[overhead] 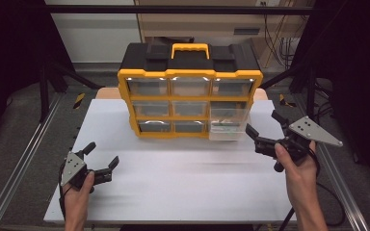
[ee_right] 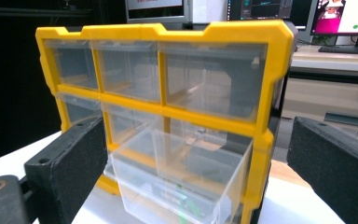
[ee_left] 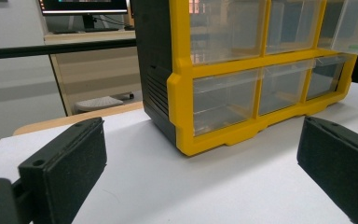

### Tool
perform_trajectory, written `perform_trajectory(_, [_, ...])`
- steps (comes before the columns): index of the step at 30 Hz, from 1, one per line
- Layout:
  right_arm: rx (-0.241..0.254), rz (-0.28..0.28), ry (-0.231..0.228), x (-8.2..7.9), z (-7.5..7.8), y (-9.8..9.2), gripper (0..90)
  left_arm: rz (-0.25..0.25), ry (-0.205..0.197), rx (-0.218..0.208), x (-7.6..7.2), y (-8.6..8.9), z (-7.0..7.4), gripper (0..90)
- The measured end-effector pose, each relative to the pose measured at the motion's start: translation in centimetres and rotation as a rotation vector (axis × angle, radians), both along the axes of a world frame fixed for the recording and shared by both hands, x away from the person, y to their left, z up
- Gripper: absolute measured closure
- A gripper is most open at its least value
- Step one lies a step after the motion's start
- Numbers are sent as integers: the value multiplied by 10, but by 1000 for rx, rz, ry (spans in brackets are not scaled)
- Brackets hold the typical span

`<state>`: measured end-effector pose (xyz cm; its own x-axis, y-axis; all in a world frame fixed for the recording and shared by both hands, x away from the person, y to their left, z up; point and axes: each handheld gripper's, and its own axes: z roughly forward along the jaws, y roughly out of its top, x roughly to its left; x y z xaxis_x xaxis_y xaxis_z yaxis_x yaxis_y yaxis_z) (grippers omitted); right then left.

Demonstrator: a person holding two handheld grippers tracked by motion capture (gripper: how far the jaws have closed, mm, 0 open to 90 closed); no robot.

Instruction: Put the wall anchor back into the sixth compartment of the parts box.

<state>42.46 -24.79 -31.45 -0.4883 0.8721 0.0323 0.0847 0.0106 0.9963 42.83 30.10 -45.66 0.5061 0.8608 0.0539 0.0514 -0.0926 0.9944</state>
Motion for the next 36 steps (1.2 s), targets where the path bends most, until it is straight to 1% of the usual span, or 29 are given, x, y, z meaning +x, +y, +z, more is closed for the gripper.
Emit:
perform_trajectory(2, [-1,3,5,-2,-6,-1,53,0,-1,-3,-1,0,0,12])
perform_trajectory(4, [-4,4,11,-5,-11,-2,57,1,3,4,-1,1,0,12])
perform_trajectory(6, [0,8,7,-7,-15,-4,67,1,4,3,-1,1,0,12])
perform_trajectory(11, [5,8,20,-10,-25,-7,68,1,4,5,-4,1,0,12])
perform_trajectory(15, [19,14,26,-13,-33,-9,66,2,4,1,-4,2,0,12])
perform_trajectory(19, [14,21,35,-15,-42,-9,61,0,9,7,-4,1,0,12])
perform_trajectory(25, [9,34,45,-16,-56,-10,69,-7,11,19,-7,0,-1,12])
perform_trajectory(29, [23,42,53,-17,-65,-10,74,-5,7,18,-10,2,0,12])
perform_trajectory(32, [24,51,55,-17,-70,-11,82,-1,7,16,-10,2,-1,12])
perform_trajectory(36, [18,65,61,-17,-78,-12,80,-8,8,25,-9,2,-2,11])
